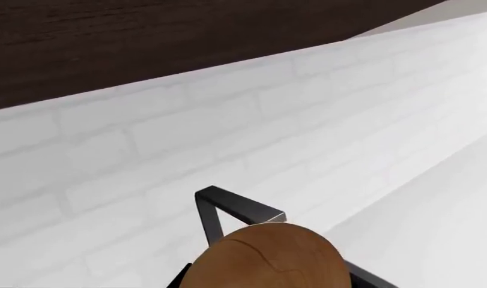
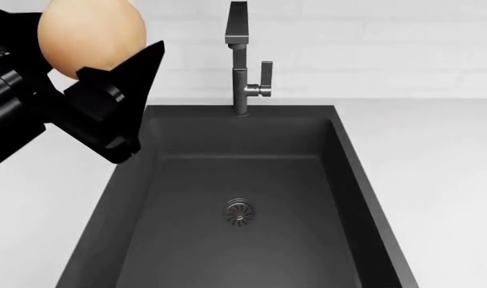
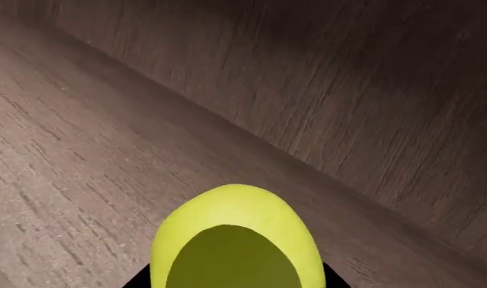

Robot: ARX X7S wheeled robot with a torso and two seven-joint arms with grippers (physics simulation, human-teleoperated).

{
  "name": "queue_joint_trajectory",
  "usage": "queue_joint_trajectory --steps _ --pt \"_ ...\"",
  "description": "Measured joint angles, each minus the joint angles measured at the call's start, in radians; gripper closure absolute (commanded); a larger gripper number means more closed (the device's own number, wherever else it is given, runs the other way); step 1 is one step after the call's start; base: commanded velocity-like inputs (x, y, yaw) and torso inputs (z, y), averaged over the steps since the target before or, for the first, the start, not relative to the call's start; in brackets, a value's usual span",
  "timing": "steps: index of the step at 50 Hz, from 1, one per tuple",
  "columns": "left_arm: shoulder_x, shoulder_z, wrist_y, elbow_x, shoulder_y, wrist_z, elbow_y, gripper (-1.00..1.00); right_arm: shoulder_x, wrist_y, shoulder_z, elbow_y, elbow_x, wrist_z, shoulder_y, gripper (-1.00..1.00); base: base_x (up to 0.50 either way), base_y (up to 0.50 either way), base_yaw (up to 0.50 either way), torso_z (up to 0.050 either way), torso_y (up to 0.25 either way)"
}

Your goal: Pick the pear, onion from the counter and place them in the cabinet. Then close the cabinet.

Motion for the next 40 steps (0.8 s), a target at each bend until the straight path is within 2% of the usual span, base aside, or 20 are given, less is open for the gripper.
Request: queue_joint_trajectory --steps 14,40 --pt "-0.001 -0.001 0.006 0.014 0.022 0.008 0.009 1.00 -0.001 -0.012 0.012 -0.004 -0.023 -0.007 -0.001 -1.00 0.00 0.00 0.00 0.000 0.000" --pt "-0.006 0.002 0.014 0.016 0.036 0.013 0.023 1.00 -0.001 -0.221 0.020 -0.162 0.091 0.121 0.000 -1.00 0.00 0.00 0.00 0.000 0.000"
